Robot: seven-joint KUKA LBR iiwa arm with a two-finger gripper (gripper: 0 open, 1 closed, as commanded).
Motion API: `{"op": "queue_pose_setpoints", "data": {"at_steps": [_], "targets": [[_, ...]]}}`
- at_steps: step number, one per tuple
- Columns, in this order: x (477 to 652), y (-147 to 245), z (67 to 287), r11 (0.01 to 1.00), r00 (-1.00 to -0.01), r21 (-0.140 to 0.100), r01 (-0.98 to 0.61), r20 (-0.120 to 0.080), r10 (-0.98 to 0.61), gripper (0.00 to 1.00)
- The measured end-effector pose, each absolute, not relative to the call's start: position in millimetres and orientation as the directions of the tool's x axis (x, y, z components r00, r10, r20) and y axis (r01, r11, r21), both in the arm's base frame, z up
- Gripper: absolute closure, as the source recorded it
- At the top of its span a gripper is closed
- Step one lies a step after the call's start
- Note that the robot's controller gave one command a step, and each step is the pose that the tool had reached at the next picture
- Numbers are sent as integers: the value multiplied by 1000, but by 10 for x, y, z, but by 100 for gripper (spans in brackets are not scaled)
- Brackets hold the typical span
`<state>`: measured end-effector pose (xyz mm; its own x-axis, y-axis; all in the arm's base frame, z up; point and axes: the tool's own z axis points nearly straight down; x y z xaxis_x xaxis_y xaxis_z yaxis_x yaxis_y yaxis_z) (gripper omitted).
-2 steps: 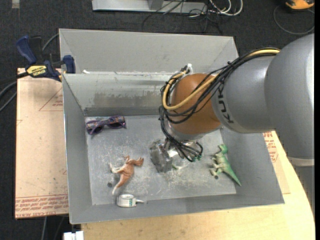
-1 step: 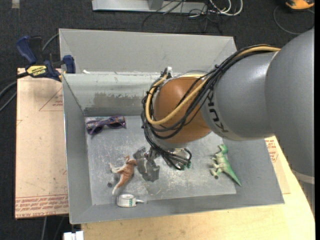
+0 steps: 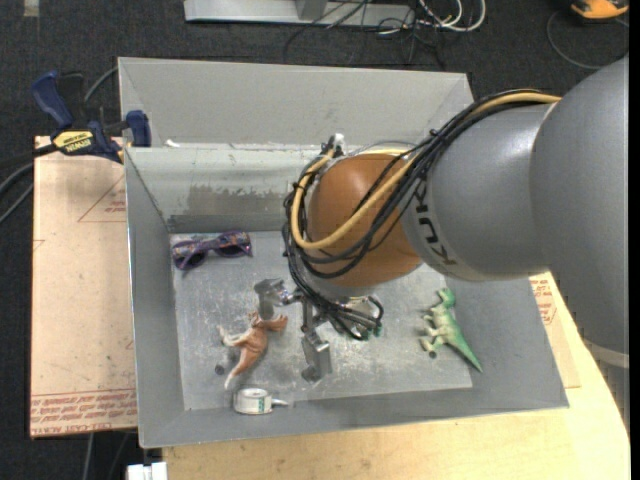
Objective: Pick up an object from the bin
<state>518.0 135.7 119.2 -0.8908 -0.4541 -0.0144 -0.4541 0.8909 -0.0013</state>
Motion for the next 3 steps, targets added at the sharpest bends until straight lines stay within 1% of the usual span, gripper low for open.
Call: {"op": "queue_pose_setpoints", "data": {"at_steps": [1,2,3], "targets": [[5180,1357,1192,891,-891,-1,-454,-14,-454,0],[5616,1810,859,673,-673,-8,-740,-20,-740,0],[5184,1867,719,706,-706,-6,-708,-23,-708,100]]}}
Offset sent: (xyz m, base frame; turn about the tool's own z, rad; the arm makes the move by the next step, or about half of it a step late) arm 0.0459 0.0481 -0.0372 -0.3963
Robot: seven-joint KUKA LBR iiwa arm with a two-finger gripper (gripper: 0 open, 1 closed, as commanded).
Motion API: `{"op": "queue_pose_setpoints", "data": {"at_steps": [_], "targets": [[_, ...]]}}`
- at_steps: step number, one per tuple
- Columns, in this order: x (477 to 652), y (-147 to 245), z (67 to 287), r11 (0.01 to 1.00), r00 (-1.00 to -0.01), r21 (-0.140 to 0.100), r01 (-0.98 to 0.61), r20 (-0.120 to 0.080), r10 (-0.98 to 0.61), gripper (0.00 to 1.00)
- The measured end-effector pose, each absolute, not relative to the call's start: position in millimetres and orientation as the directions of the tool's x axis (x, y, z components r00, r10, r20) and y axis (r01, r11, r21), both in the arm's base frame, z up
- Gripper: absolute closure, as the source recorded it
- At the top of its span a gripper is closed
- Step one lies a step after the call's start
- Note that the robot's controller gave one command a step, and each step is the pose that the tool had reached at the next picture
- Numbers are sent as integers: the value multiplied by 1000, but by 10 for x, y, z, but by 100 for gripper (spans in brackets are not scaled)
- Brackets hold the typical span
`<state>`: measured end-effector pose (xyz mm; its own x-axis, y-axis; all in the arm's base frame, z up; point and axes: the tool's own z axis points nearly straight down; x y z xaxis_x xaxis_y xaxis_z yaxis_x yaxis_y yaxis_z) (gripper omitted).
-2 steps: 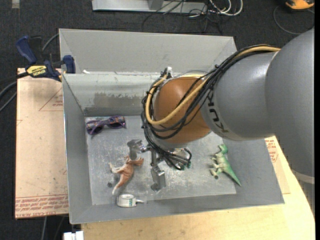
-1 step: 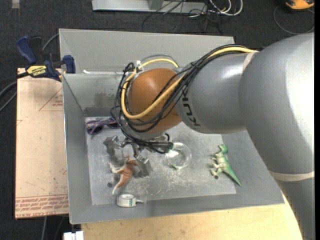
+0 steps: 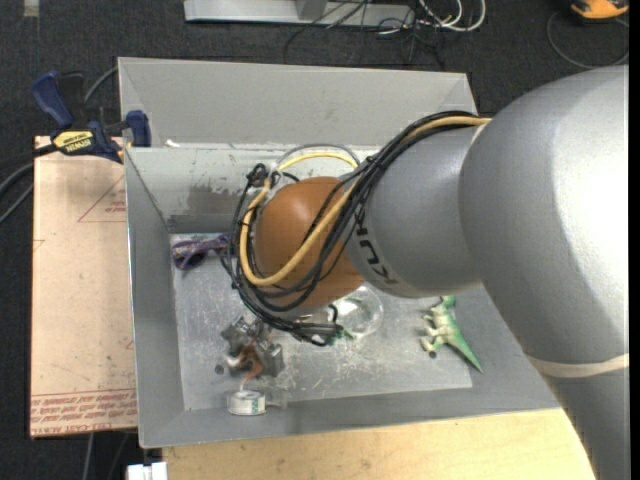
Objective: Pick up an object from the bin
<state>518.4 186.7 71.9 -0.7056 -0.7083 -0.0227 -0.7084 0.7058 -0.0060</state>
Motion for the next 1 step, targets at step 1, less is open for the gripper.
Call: {"op": "queue_pose_setpoints", "data": {"at_steps": [1], "targets": [[5184,1865,716,706,-706,-6,-708,-23,-708,100]]}}
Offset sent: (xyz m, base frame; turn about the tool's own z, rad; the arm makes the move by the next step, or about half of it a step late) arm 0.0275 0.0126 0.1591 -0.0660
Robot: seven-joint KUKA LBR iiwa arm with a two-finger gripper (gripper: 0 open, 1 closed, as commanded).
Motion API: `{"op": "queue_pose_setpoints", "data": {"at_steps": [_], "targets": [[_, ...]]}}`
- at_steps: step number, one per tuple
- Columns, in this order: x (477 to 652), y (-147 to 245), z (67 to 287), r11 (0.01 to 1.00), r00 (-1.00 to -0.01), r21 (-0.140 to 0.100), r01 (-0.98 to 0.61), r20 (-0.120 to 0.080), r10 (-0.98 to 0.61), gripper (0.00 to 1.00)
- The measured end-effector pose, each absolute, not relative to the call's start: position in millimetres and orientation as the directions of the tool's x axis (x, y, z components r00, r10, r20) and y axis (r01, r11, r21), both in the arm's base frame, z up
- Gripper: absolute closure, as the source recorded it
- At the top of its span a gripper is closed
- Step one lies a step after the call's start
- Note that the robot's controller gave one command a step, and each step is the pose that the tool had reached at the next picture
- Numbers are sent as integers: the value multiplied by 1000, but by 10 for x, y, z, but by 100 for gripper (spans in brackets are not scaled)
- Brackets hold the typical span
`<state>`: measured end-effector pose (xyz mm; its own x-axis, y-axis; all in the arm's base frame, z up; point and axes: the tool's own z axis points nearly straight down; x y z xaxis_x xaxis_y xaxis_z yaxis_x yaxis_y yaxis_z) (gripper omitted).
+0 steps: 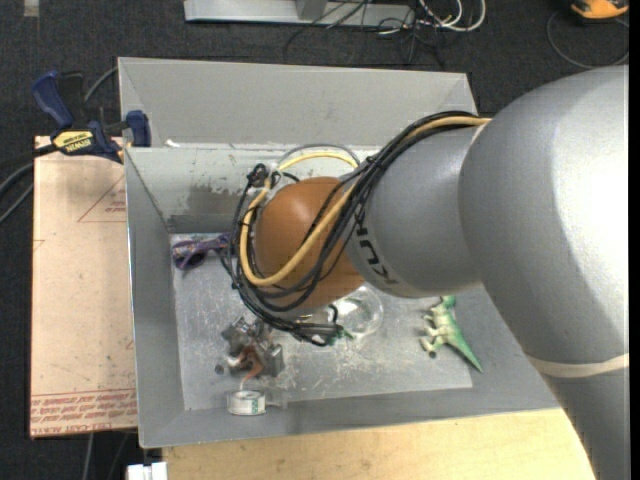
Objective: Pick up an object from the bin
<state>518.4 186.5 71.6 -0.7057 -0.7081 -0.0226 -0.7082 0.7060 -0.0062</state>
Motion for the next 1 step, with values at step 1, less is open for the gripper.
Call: {"op": "queue_pose_setpoints", "data": {"at_steps": [1], "targets": [[5465,2000,2310,660,-659,-7,-752,-26,-751,100]]}}
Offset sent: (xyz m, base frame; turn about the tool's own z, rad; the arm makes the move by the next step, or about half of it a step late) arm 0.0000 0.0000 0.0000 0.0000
